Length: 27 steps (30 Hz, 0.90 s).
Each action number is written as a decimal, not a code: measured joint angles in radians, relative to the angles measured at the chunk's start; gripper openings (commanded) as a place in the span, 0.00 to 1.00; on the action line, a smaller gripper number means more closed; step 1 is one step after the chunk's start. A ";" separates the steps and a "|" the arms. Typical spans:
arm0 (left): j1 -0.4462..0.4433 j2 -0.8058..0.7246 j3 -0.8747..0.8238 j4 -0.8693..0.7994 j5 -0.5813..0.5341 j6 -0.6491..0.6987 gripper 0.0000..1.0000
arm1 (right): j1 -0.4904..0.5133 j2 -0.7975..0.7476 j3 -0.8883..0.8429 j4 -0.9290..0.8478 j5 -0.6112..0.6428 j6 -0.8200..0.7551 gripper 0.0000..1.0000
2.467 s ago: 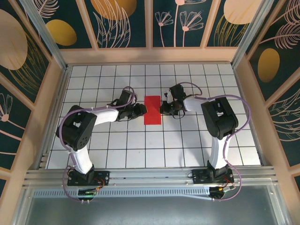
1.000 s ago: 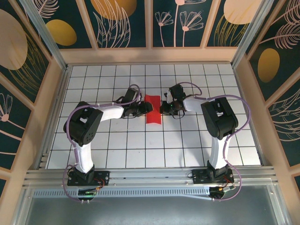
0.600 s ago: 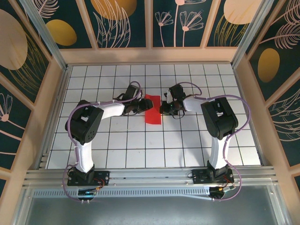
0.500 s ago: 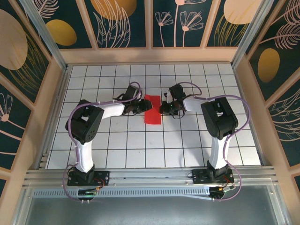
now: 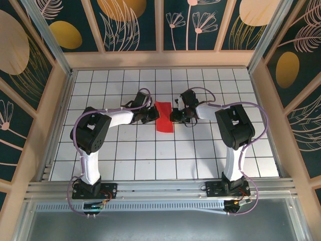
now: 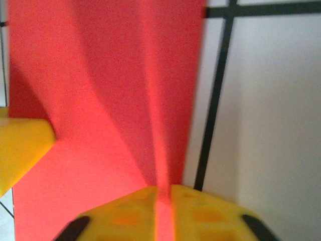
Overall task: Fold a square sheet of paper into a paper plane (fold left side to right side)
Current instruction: Third fold the triangle at the center of the table.
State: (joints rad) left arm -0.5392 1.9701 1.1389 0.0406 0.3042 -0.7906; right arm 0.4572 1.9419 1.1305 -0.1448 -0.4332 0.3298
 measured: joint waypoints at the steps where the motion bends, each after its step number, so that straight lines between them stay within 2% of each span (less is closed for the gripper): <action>1: 0.000 0.000 0.000 0.000 0.002 -0.001 0.00 | 0.001 -0.010 -0.003 0.003 0.009 -0.003 0.34; 6: 0.000 -0.001 0.000 0.000 0.019 -0.020 0.00 | 0.001 -0.119 -0.064 0.040 0.061 -0.046 0.49; 15: 0.000 -0.006 0.000 0.000 0.064 -0.054 0.00 | 0.031 -0.381 -0.266 0.143 0.120 -0.150 0.58; 17: 0.000 -0.006 0.000 0.000 0.075 -0.060 0.00 | 0.077 -0.420 -0.305 0.158 0.151 -0.189 0.60; 24: 0.000 -0.006 0.000 0.000 0.089 -0.076 0.00 | 0.341 -0.448 -0.406 0.215 0.301 -0.300 0.66; 27: 0.000 -0.006 0.000 0.000 0.090 -0.079 0.00 | 0.399 -0.445 -0.431 0.230 0.364 -0.332 0.68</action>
State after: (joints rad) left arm -0.5392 1.9644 1.1389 0.0406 0.3939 -0.8696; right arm 0.8566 1.4967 0.6991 0.0853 -0.0692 -0.0017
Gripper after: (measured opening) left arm 0.043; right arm 0.672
